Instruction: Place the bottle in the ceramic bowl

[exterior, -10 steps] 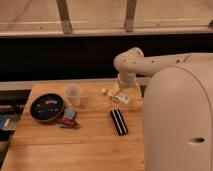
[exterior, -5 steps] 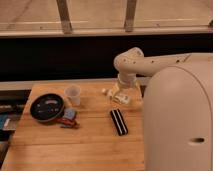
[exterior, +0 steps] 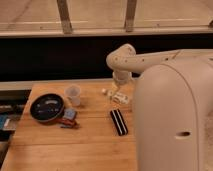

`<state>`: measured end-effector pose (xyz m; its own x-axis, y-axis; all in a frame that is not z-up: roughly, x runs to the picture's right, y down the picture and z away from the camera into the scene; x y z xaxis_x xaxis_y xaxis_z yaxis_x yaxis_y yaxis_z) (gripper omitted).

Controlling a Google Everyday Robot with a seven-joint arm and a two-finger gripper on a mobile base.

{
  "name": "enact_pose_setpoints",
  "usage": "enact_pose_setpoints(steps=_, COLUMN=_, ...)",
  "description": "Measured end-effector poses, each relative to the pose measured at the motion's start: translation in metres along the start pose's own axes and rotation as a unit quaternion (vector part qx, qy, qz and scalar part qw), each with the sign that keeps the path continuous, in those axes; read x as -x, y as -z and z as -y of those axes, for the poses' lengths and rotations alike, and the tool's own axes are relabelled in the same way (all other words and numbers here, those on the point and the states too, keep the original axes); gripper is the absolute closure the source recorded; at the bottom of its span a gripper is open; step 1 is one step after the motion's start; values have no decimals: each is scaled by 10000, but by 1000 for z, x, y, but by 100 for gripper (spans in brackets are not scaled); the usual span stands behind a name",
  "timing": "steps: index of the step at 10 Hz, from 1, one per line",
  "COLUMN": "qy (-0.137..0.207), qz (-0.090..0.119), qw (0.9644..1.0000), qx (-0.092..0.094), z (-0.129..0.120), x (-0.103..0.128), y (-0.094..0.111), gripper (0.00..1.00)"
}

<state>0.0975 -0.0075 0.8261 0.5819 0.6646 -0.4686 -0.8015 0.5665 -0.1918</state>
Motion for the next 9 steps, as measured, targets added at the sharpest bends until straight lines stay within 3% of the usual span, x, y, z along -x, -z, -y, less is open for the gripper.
enact_pose_setpoints(steps=2, qy=492, qz=-84, qw=9987, qx=-72, z=7, x=17, y=-4, gripper=20)
enact_pose_setpoints(steps=3, qy=537, qz=-84, qw=9985, qx=-77, z=8, x=20, y=-4, gripper=20)
enact_pose_setpoints(steps=7, qy=491, qz=-98, qw=9987, qx=-49, z=9, x=19, y=-6, gripper=20)
enact_pose_setpoints(steps=9, qy=370, qz=-79, qw=9992, qx=161, z=3, x=23, y=-20, gripper=20)
